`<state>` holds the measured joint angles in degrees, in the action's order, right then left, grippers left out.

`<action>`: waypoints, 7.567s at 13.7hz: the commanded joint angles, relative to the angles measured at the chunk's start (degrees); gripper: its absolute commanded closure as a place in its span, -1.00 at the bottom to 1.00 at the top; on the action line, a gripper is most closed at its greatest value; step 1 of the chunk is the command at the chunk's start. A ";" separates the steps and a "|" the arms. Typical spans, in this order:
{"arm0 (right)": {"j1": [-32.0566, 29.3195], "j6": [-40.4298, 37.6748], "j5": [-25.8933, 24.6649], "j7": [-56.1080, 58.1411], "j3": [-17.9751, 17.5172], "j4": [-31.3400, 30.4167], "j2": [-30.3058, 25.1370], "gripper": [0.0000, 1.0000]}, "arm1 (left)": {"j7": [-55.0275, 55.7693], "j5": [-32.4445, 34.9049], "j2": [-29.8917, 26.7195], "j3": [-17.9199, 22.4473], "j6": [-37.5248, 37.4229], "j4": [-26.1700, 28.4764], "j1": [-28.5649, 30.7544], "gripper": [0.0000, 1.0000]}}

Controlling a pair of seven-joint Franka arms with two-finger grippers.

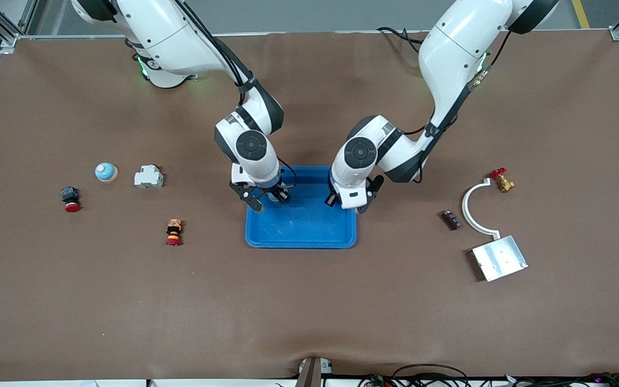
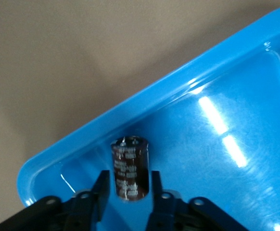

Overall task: Place electrolytic capacitor and blue bell in tray
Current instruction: 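Lower the capacitor and bell into the blue tray, opening both grippers, then move the left gripper to the second capacitor while the right gripper reaches the bell, then grasp the second capacitor with the left gripper and carry it over the tray, then lower the capacitor into the tray and open the left gripper, then grasp and lift the second bell with the right gripper while the left gripper withdraws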

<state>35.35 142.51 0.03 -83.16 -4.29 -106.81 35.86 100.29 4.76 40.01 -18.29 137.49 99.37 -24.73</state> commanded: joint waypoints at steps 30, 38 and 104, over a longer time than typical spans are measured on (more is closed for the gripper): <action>-35.51 -22.65 -5.48 69.16 1.48 -13.66 -31.01 -1.00 | -20.13 24.94 -5.03 2.30 -14.36 6.80 22.17 -0.71; -45.45 -15.86 -5.39 81.22 1.48 -23.35 -35.50 -1.00 | -20.13 24.94 -4.06 2.30 -12.16 6.36 22.53 0.77; -60.32 26.95 3.40 100.06 -1.50 -42.96 -21.53 1.00 | -57.30 5.79 -20.67 2.48 -35.36 -20.71 19.00 -1.00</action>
<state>-26.15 170.64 2.21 19.44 -4.08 -150.30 15.34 46.34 12.80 21.76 -15.45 103.33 77.14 -8.01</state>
